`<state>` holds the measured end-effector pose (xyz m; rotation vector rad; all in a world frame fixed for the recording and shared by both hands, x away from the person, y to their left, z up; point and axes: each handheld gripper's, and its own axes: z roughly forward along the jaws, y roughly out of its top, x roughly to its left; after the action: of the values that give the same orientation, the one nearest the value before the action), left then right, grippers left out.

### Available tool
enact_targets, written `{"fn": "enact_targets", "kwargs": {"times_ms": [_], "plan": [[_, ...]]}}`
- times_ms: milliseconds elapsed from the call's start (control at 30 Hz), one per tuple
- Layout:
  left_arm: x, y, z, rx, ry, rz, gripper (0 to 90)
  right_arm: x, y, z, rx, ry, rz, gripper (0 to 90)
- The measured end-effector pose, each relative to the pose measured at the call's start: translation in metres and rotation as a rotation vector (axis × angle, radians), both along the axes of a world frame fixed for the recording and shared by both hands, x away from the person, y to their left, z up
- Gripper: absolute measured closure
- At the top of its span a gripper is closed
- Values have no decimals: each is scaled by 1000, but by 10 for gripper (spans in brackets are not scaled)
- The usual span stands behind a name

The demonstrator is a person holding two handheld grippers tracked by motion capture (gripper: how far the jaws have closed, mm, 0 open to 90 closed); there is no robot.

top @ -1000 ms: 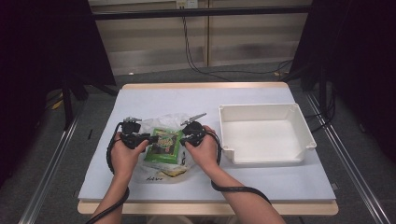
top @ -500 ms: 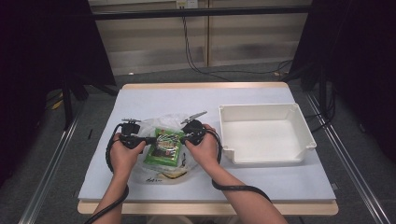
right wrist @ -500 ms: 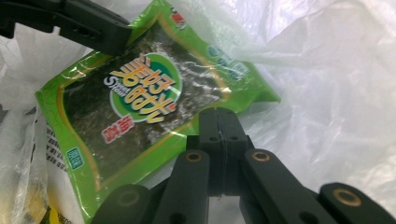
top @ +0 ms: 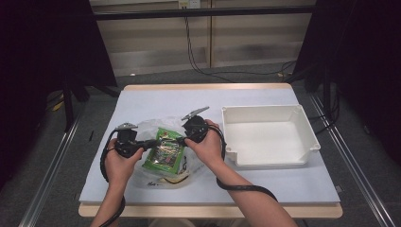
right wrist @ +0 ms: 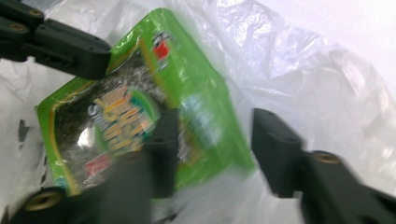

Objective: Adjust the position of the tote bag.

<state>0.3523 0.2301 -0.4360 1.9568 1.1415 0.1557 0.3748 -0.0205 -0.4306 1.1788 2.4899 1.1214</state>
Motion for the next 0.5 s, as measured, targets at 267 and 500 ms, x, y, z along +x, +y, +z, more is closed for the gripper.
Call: {"fn": "enact_targets", "kwargs": {"times_ms": [267, 500], "plan": [[-2, 2, -2, -28, -14, -20, 888, 12, -5, -7, 34, 71, 54, 366], [-4, 0, 1, -23, -34, -36, 888, 18, 0, -15, 75, 189, 104, 366]]}}
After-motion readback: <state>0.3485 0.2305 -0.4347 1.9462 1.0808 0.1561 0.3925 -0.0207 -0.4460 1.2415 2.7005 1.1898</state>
